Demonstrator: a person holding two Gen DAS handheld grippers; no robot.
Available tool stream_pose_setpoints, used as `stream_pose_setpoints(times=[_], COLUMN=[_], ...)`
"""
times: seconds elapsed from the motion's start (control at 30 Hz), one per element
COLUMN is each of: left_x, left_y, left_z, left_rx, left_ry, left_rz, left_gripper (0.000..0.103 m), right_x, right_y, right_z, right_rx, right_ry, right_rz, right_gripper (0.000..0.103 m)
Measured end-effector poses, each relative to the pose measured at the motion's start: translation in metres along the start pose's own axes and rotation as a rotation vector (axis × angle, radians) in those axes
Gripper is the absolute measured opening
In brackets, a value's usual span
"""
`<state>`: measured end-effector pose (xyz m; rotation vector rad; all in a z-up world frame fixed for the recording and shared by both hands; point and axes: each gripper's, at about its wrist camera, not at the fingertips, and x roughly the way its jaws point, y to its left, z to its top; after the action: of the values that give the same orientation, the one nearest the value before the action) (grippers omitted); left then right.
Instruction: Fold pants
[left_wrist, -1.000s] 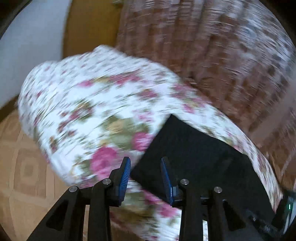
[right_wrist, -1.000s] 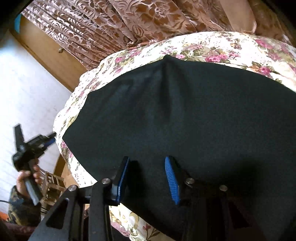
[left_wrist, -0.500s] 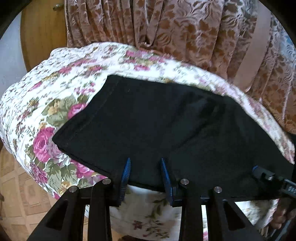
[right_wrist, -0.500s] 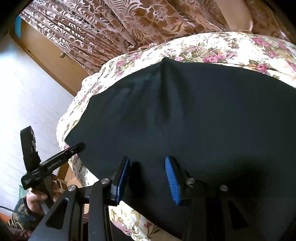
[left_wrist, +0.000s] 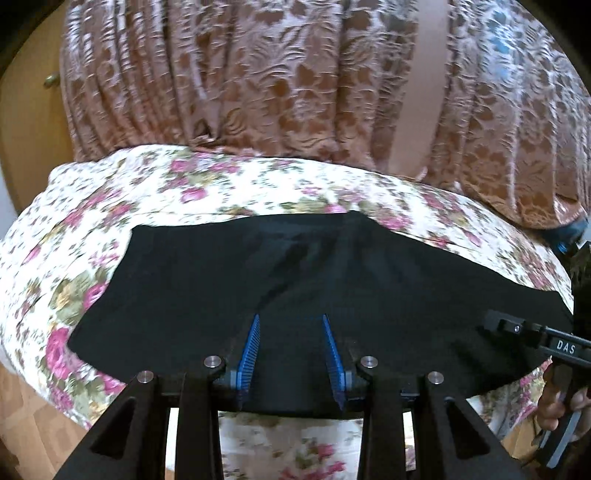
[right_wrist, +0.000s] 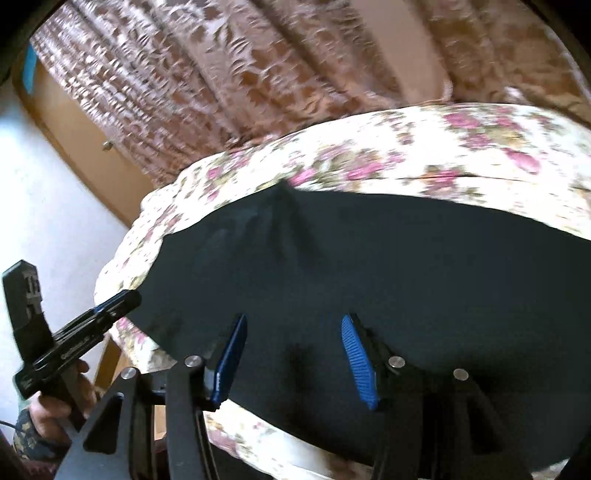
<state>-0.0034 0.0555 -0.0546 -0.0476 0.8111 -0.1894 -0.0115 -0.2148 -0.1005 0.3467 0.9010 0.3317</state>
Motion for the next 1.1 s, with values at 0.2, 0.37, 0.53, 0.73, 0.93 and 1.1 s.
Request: stream_pose_setpoints(times=[0.2, 0.37, 0.53, 0.73, 0.93, 1.1], left_x=[0.011, 0.026, 0.043, 0.065, 0.077, 0.079], left_y=[-0.031, -0.055, -0.076, -0.091, -0.088, -0.084], left_z=[0.003, 0.002, 0.0, -0.01, -0.02, -0.023], left_rx=[0.057, 0.106, 0.151, 0.174, 0.162, 0.138], left_ry=[0.024, 0.061, 0.097, 0.154, 0.175, 0.177], left_rz=[-0.058, -0.09, -0.114, -0.148, -0.168, -0.187], left_gripper=[0.035, 0.035, 0.035, 0.035, 0.035, 0.036], right_x=[-0.038, -0.066, -0.09, -0.121, -0.162, -0.203], right_y=[-0.047, -0.08, -0.106, -0.142, -0.173, -0.215], right_z=[-0.007, -0.016, -0.027, -0.046, -0.069, -0.095], right_rx=[0.107, 0.203, 0.287, 0.422, 0.569, 0.742], right_ry=[-0.046, -0.077, -0.103, -0.14, -0.215, -0.31], right_rz=[-0.1, -0.176, -0.236, -0.273, -0.274, -0.317], right_gripper=[0.054, 0.054, 0.054, 0.054, 0.054, 0.054])
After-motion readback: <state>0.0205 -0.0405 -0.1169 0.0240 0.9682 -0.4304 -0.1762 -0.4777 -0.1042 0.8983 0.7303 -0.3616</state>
